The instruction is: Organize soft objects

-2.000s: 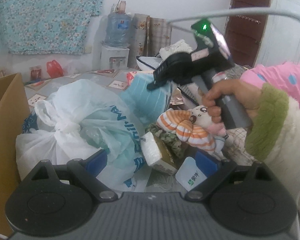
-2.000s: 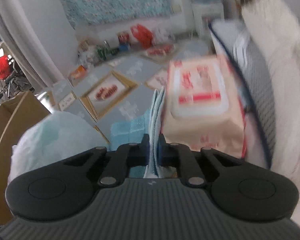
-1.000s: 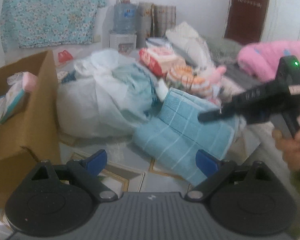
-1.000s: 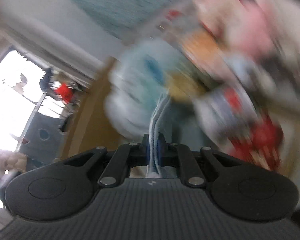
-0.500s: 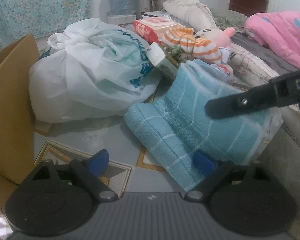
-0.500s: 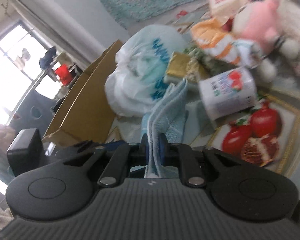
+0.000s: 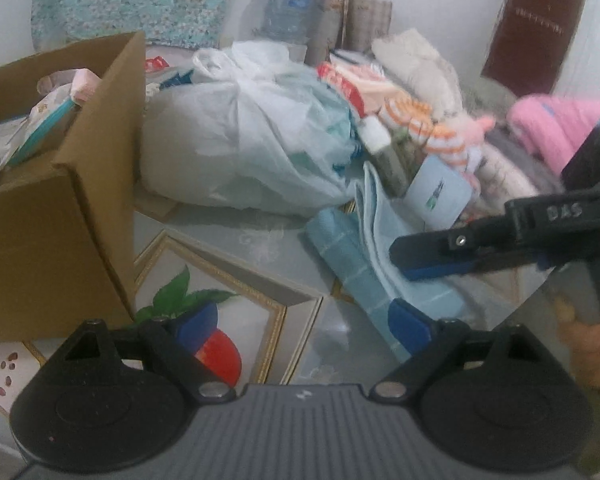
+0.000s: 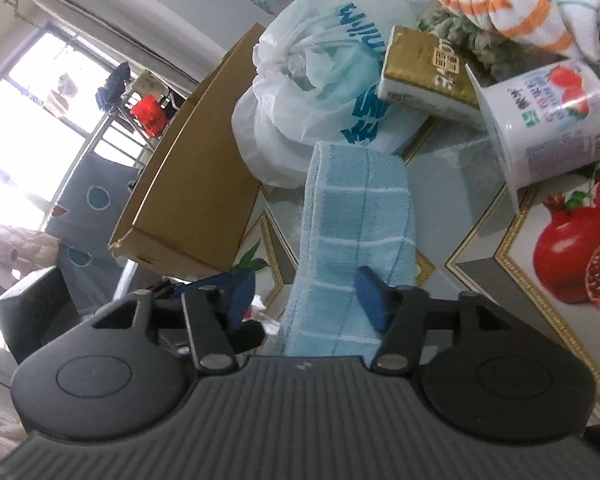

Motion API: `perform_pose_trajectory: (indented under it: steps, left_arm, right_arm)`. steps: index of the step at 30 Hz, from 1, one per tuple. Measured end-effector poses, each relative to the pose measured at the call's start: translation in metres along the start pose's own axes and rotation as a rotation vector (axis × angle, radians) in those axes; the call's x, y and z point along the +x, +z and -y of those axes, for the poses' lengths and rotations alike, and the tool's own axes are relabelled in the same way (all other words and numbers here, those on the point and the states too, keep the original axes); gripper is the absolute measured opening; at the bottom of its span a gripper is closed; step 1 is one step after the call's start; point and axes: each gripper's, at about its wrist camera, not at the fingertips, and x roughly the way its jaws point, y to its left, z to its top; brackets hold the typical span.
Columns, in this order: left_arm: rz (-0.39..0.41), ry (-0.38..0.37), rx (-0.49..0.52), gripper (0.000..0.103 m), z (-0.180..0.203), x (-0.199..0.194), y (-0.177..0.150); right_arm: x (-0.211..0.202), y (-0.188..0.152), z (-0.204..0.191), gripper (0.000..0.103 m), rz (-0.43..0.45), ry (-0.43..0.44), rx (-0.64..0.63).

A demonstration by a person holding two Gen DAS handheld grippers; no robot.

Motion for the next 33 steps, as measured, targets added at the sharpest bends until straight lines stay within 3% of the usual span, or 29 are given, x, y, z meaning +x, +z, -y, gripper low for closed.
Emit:
perform_pose_trajectory:
  steps: [5,12,17,21,27,33]
  left_arm:
    - [0.047,-0.073,0.004,0.093,0.007,-0.002,0.008]
    - [-0.006,-0.084,0.069,0.092,0.032,0.03,0.014]
    - [-0.082,-0.116,0.063,0.072,0.036,0.05,0.011]
    - [-0.084,-0.125,0.065,0.066,0.036,0.052,0.012]
    - [-0.101,-0.148,0.054,0.06,0.037,0.058,0.018]
    - [-0.117,-0.182,0.02,0.059,0.035,0.064,0.026]
  right_arm:
    - [0.003,0.005,0.017,0.069,0.01,0.075,0.147]
    - [-0.001,0.0,0.042,0.072,0.038,0.181,0.332]
    - [-0.007,-0.003,0.043,0.077,0.055,0.2,0.338]
    - [-0.021,-0.001,0.038,0.078,0.093,0.155,0.281]
    - [-0.032,0.003,0.031,0.077,0.132,-0.025,0.162]
    - [-0.014,0.002,0.03,0.055,0.107,-0.098,0.12]
